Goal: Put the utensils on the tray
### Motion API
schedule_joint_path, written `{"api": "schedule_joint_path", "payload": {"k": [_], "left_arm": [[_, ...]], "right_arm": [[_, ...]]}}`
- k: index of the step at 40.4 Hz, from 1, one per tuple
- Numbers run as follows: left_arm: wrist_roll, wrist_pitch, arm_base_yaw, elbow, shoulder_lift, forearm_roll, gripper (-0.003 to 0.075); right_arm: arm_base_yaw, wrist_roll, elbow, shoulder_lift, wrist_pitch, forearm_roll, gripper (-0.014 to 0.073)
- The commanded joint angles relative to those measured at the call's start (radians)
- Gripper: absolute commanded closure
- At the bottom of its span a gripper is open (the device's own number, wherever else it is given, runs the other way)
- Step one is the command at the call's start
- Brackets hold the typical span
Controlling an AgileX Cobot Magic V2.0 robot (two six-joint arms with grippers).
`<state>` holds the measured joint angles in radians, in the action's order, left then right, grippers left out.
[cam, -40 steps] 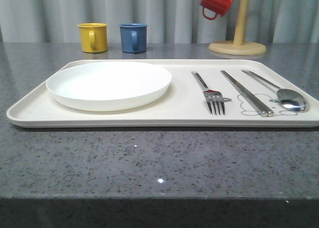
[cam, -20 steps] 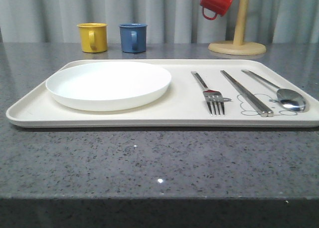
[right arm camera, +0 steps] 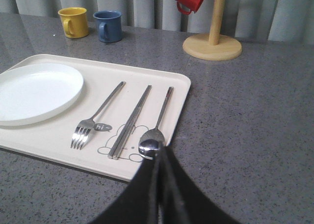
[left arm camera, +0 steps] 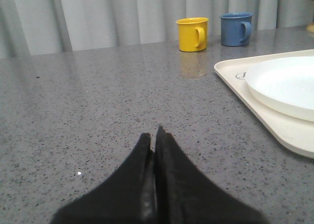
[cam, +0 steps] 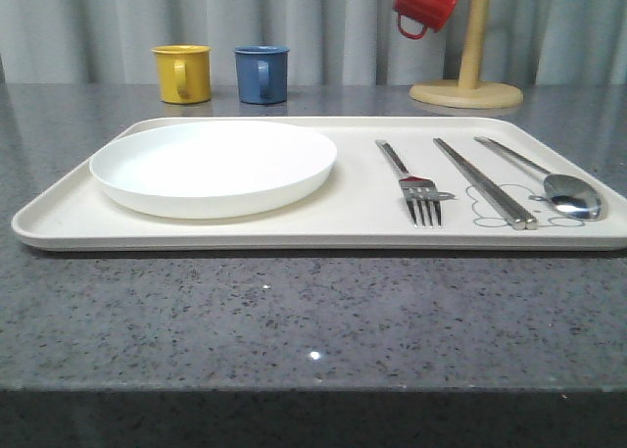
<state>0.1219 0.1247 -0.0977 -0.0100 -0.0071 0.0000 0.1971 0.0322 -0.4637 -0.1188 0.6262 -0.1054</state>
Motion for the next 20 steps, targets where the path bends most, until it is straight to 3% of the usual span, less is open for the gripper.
{"api": "schedule_joint_path", "payload": {"k": [1, 11, 20], "left_arm": [[-0.007, -0.079, 0.003, 0.003, -0.024, -0.01, 0.0738], [-0.007, -0.079, 0.003, 0.003, -0.024, -0.01, 0.0738], [-0.007, -0.079, 0.003, 0.003, -0.024, -0.01, 0.0738]], "right_arm": [[-0.002, 0.007, -0.025, -0.012, -0.085, 0.002, 0.0715], [-0.017, 0.007, 0.013, 0.0, -0.139, 0.013, 0.0715], [-0.185, 0.007, 0.208, 0.088, -0.362, 0.016, 0.0715]]}}
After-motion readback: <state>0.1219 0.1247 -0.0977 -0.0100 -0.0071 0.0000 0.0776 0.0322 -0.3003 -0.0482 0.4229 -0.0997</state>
